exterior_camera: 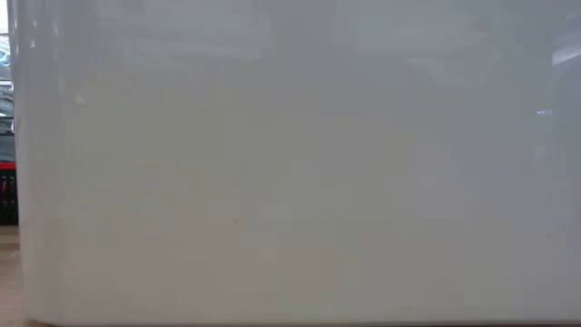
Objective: Stack baskets on shelf by color
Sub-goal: Stack the transparent bin on top of the transparent bin on the shelf
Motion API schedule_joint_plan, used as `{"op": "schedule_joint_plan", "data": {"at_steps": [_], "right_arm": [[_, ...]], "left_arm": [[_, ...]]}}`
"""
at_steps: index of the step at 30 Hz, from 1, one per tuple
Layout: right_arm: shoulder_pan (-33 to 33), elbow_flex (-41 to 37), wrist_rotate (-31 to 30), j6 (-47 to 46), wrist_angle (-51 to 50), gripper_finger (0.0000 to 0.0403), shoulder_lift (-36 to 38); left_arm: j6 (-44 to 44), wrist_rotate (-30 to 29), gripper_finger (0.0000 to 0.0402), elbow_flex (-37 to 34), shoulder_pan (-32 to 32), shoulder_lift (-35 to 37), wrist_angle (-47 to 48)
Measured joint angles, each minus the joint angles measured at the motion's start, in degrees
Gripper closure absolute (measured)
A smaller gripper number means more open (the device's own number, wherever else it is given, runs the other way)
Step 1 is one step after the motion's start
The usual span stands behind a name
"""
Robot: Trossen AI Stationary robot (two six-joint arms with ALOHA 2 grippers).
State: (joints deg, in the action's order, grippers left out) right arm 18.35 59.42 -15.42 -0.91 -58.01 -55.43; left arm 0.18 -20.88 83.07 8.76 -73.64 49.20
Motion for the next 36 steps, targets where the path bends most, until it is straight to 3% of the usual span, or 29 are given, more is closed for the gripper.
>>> {"op": "schedule_joint_plan", "data": {"at_steps": [7, 12, 20, 32, 36], "right_arm": [[4.48, -5.36, 3.48, 4.64, -7.86, 0.0220, -5.66], [6.06, -10.84, 8.10, 9.84, -7.27, 0.0220, -7.05], [8.68, -15.90, -1.10, 13.90, -0.19, 0.0220, -6.92], [9.81, -16.83, 0.25, 13.63, -3.75, 0.0220, -4.27], [10.32, -16.89, -4.69, 15.63, -8.87, 0.0220, -2.98]], "left_arm": [[-0.96, -0.83, 0.0192, -0.03, -2.60, -2.43, -1.02], [-0.69, -0.78, 0.0192, -0.05, -3.71, -3.71, -1.78], [0.59, -1.97, 0.0192, 0.06, -3.92, -5.65, -4.01], [-0.65, -2.23, 0.0192, -0.01, -3.92, -7.92, -5.39], [-0.78, -2.23, 0.0192, 0.01, -3.92, -8.19, -6.00]]}}
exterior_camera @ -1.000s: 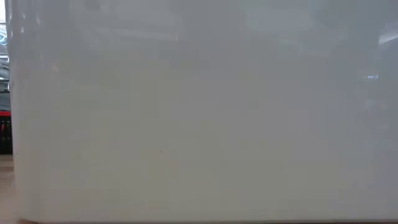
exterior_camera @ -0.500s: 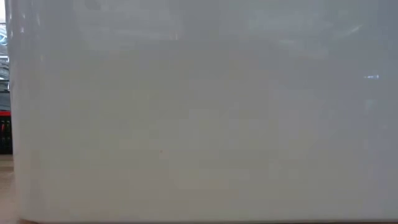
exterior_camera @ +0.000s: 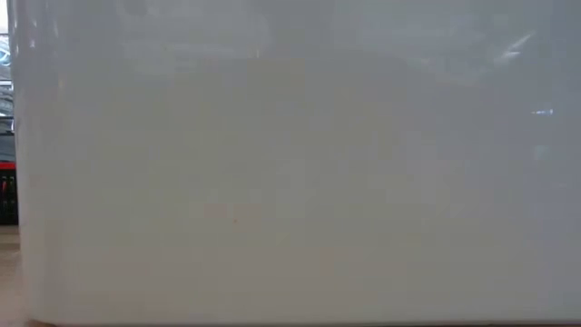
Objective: Stack baskets on shelf by color
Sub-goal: Stack the transparent bin on top of the transparent bin on the shelf
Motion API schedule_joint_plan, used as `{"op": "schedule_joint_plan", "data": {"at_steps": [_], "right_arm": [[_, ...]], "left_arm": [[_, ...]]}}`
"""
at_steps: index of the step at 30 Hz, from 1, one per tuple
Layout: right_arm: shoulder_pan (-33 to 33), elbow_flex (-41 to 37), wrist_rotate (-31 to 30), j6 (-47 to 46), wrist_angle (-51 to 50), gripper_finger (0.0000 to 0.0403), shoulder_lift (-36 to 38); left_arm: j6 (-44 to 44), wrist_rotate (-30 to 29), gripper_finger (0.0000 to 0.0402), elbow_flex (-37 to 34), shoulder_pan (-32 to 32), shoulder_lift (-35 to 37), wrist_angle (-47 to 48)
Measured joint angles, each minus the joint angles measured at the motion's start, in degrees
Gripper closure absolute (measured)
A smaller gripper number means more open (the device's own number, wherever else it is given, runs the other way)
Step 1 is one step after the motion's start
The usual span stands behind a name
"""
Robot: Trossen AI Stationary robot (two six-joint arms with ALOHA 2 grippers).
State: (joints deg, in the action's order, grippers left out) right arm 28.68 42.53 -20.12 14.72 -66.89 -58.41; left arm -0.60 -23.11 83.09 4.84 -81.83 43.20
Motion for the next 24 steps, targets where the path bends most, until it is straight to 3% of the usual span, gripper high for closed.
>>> {"op": "schedule_joint_plan", "data": {"at_steps": [3, 8, 16, 20, 24], "right_arm": [[1.01, -1.29, -2.62, 2.09, -0.80, 0.0220, -0.02], [2.15, -5.29, -2.39, 7.04, 2.65, 0.0220, -0.04], [2.11, -6.63, -2.37, 7.54, 2.85, 0.0226, -0.02], [2.11, -6.63, -2.36, 7.50, 2.78, 0.0274, -0.02], [2.10, -6.57, -2.31, 6.81, 1.73, 0.0364, -0.02]], "left_arm": [[-0.61, 0.02, 0.0192, -0.02, -0.09, -0.14, 0.32], [-0.94, 0.02, 0.0192, -0.02, -0.58, -0.08, 0.20], [-0.86, 0.02, 0.0192, -0.02, -1.96, -0.06, 0.22], [-0.19, 0.02, 0.0192, -0.02, -2.42, -0.06, 0.24], [-0.63, 0.04, 0.0192, -0.02, -2.47, -0.06, 0.44]]}}
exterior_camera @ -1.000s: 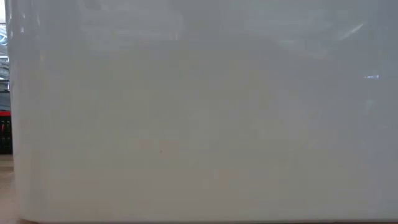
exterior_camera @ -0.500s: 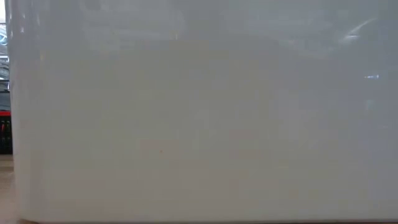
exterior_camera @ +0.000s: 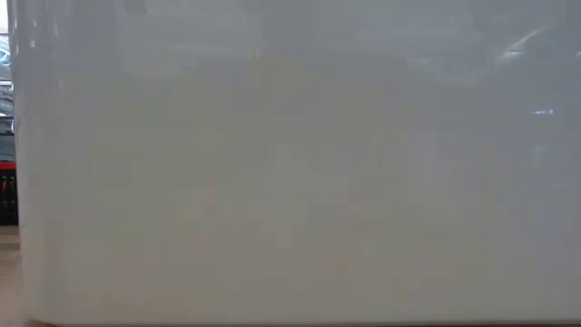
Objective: Stack baskets on shelf by color
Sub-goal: Stack the transparent bin on top of the transparent bin on the shelf
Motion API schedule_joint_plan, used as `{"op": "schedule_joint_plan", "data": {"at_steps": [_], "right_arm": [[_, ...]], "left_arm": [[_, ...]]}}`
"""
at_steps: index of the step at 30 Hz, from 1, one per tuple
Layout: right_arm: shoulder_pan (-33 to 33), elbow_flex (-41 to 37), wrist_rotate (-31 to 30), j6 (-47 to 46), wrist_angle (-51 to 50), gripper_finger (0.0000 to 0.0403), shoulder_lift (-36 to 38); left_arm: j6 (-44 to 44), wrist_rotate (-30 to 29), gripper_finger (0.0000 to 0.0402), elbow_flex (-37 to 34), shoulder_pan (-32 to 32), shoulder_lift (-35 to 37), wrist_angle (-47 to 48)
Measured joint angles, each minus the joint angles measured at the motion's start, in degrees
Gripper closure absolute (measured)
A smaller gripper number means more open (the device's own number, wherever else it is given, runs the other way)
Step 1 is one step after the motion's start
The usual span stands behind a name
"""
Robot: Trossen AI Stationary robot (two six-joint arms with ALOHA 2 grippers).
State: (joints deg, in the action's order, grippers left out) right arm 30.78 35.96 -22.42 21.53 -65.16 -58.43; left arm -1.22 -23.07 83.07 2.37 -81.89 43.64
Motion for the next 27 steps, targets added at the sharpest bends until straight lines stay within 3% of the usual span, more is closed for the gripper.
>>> {"op": "schedule_joint_plan", "data": {"at_steps": [2, 14, 21, 27], "right_arm": [[-0.02, 0.75, 1.65, -1.08, -1.85, 0.0391, 0.01], [-0.09, 13.47, 3.00, -18.48, -5.04, 0.0401, 5.49], [-0.92, 24.97, 4.20, -27.73, -5.23, 0.0402, 4.41], [-9.90, 29.99, 5.80, -27.93, -2.28, 0.0402, 0.31]], "left_arm": [[-0.10, 0.00, 0.0192, 0.00, 0.00, 0.00, 0.36], [0.62, 0.00, 0.0192, 0.00, 0.14, 0.00, 0.08], [11.30, 1.77, 0.0192, 0.00, 0.17, -0.92, -9.42], [24.32, 7.38, 0.0192, 0.00, -1.00, -6.15, -22.59]]}}
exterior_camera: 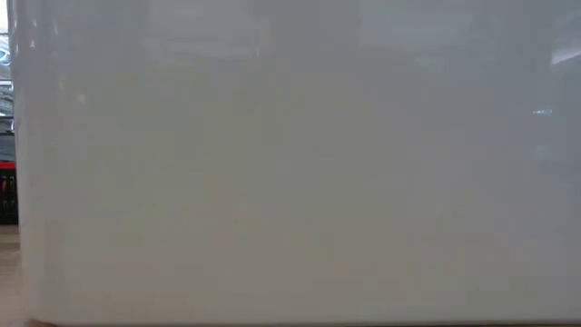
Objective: Stack baskets on shelf by color
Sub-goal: Stack the transparent bin on top of the transparent bin on the shelf
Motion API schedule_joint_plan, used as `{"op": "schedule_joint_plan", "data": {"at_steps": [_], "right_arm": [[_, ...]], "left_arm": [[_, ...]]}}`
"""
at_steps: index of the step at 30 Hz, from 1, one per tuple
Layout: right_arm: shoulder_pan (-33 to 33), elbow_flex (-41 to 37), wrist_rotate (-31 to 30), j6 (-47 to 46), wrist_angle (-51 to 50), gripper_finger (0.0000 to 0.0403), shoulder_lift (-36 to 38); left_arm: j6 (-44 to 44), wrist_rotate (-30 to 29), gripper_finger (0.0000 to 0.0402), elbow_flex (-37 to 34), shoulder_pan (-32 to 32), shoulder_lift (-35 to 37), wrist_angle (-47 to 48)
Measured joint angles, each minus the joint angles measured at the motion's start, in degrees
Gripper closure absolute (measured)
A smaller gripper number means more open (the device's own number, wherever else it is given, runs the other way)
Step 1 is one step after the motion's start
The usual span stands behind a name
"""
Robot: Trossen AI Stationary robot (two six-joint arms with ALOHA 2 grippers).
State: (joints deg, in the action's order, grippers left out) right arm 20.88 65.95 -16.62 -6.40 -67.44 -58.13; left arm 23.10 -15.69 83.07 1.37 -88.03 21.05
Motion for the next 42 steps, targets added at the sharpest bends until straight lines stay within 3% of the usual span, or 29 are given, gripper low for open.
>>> {"op": "schedule_joint_plan", "data": {"at_steps": [7, 17, 34, 42], "right_arm": [[-9.72, 10.62, -8.87, 1.74, -4.12, 0.0402, -9.75], [-16.18, 21.28, -5.68, 5.61, -3.75, 0.0402, -19.66], [-26.56, 32.26, -6.05, 9.98, -3.32, 0.0403, -28.22], [-28.07, 32.89, -7.20, 18.06, -0.85, 0.0403, -28.89]], "left_arm": [[13.08, 0.38, 0.0192, -0.04, -1.57, -6.50, -14.81], [30.60, -4.23, 0.0192, 0.02, -5.17, -10.09, -28.02], [35.33, -21.21, 0.0192, 0.07, -6.64, -11.56, -24.49], [34.38, -21.92, 0.0203, 0.07, -6.58, -11.56, -20.08]]}}
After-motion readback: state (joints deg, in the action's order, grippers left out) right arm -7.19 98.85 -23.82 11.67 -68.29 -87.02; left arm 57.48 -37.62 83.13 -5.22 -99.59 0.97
